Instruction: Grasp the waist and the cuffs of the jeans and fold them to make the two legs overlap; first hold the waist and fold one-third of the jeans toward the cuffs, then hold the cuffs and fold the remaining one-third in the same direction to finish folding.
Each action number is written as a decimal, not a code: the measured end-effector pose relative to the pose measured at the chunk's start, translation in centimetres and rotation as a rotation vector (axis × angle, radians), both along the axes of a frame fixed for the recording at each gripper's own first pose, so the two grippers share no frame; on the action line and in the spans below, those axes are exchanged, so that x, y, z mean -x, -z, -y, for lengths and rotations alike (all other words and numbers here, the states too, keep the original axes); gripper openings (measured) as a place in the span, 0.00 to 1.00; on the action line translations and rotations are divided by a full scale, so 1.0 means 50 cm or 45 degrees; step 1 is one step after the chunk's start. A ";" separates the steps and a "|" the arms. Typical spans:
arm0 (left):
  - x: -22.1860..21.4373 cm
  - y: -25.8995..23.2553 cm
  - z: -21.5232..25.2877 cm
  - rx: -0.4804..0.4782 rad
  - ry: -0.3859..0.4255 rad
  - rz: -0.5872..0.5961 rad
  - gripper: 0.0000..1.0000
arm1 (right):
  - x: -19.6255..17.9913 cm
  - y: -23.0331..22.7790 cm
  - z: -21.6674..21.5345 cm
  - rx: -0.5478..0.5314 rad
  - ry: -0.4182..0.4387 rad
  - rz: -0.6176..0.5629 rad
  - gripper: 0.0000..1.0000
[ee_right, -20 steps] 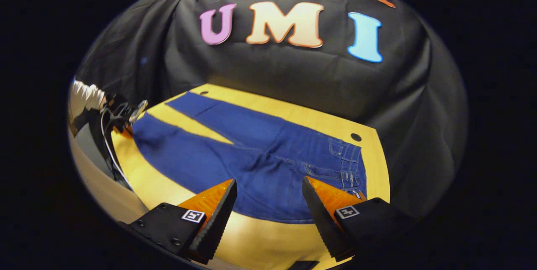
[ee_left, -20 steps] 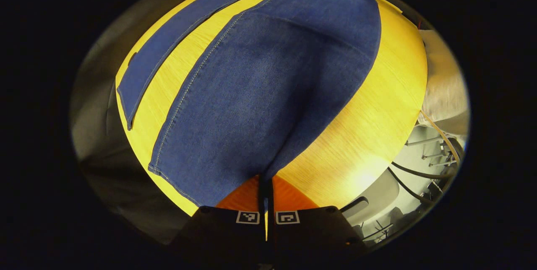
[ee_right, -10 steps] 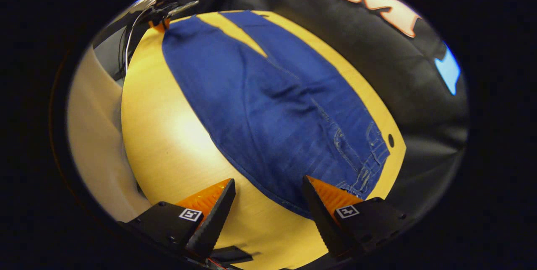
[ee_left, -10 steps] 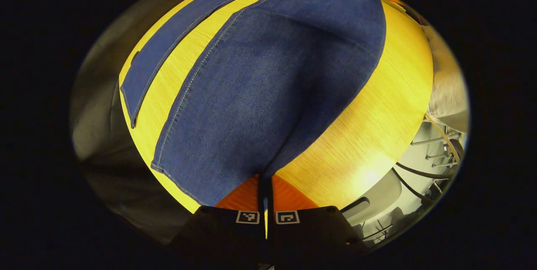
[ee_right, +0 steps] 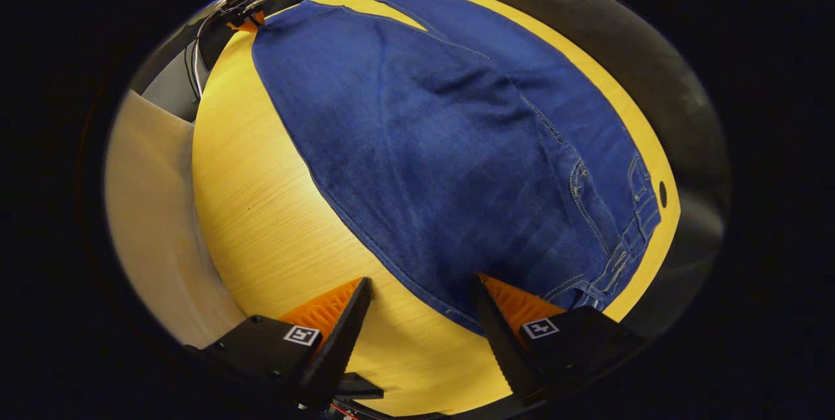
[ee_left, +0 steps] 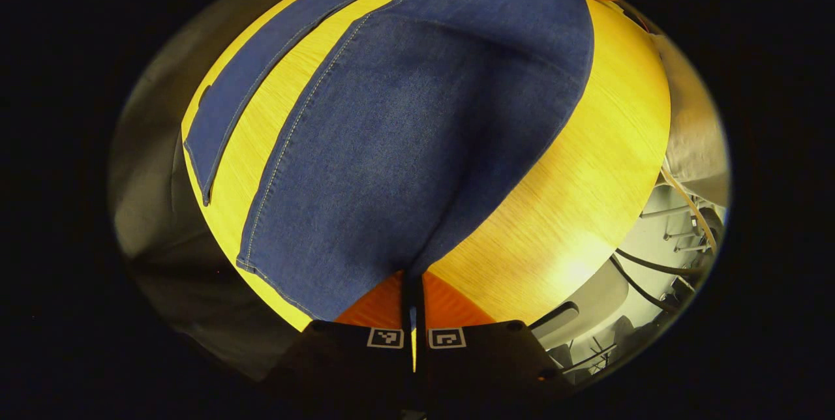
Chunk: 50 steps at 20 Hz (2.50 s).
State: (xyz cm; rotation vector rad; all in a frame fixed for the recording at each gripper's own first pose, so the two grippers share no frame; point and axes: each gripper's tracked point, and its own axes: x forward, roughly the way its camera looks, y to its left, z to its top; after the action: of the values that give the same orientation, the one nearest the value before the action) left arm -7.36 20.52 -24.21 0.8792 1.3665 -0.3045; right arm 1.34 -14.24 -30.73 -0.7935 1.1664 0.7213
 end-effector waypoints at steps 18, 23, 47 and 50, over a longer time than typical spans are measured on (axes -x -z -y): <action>-0.003 0.000 0.001 0.035 -0.005 0.016 0.00 | -0.044 -0.013 0.001 0.168 0.092 -0.077 0.33; -0.004 0.000 0.001 0.052 -0.038 0.025 0.00 | -0.048 -0.018 -0.001 0.147 0.268 -0.025 0.15; -0.284 -0.285 0.041 0.618 -0.675 1.230 0.00 | -0.233 -0.227 -0.014 -0.436 1.236 0.869 0.00; -0.390 -0.301 0.047 0.608 -0.599 1.261 0.00 | -0.292 -0.270 -0.017 -0.515 1.281 0.936 0.03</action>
State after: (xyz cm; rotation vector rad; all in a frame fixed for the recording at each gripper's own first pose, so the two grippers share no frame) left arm 12.14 18.19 -9.14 0.2018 0.4922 0.1702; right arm 15.91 -13.40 -17.23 -0.0331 0.5715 -0.1929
